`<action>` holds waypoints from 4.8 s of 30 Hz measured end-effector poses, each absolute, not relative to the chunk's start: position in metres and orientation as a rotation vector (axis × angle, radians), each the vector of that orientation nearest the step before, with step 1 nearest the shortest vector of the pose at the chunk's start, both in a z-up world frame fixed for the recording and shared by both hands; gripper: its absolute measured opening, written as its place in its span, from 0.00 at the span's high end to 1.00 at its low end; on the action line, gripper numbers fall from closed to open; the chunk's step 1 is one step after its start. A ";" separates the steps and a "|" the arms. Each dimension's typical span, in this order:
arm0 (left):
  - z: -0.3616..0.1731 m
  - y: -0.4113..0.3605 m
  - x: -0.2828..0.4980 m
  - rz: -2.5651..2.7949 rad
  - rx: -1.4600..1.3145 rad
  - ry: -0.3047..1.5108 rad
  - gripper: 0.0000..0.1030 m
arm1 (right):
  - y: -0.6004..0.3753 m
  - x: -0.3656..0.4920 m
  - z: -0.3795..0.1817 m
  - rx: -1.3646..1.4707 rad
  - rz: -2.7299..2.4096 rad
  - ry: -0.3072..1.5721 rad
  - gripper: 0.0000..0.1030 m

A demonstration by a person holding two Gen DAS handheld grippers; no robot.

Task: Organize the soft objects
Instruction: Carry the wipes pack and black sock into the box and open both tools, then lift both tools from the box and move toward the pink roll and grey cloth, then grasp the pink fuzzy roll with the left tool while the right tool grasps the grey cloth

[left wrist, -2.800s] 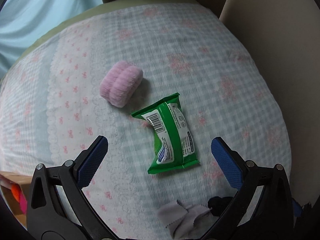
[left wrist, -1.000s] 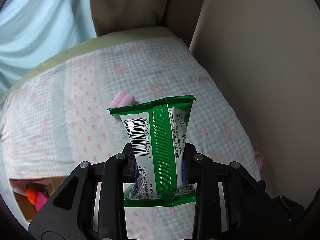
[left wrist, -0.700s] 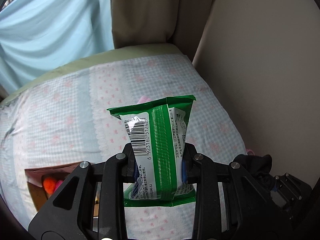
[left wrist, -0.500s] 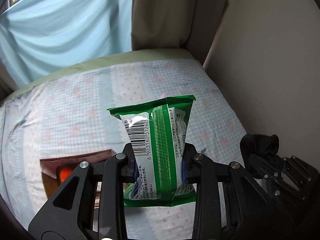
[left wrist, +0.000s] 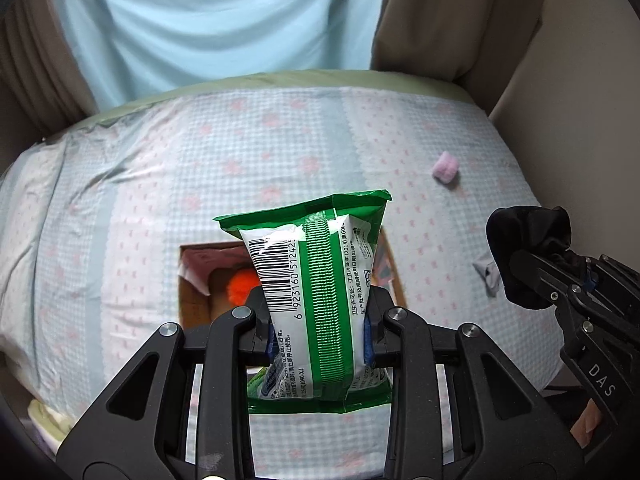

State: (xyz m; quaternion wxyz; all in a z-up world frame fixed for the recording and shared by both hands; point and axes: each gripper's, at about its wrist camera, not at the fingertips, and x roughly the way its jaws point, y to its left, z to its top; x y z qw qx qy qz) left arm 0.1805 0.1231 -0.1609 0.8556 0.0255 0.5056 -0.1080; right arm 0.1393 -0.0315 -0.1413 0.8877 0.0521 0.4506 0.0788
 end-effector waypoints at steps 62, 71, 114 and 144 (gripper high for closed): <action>-0.291 0.208 0.222 -0.221 0.167 1.252 0.00 | 0.019 0.225 -0.275 0.177 0.066 1.314 0.00; -0.223 0.214 0.181 -0.194 0.133 1.133 0.00 | 0.009 0.179 -0.198 0.102 0.046 1.184 0.00; -0.152 -0.096 0.272 -0.576 0.340 0.982 0.00 | -0.236 0.100 -0.166 0.368 -0.395 0.951 0.00; -0.450 -0.281 0.447 -0.684 0.565 1.142 0.18 | -0.275 0.150 -0.445 0.593 -0.614 1.135 0.18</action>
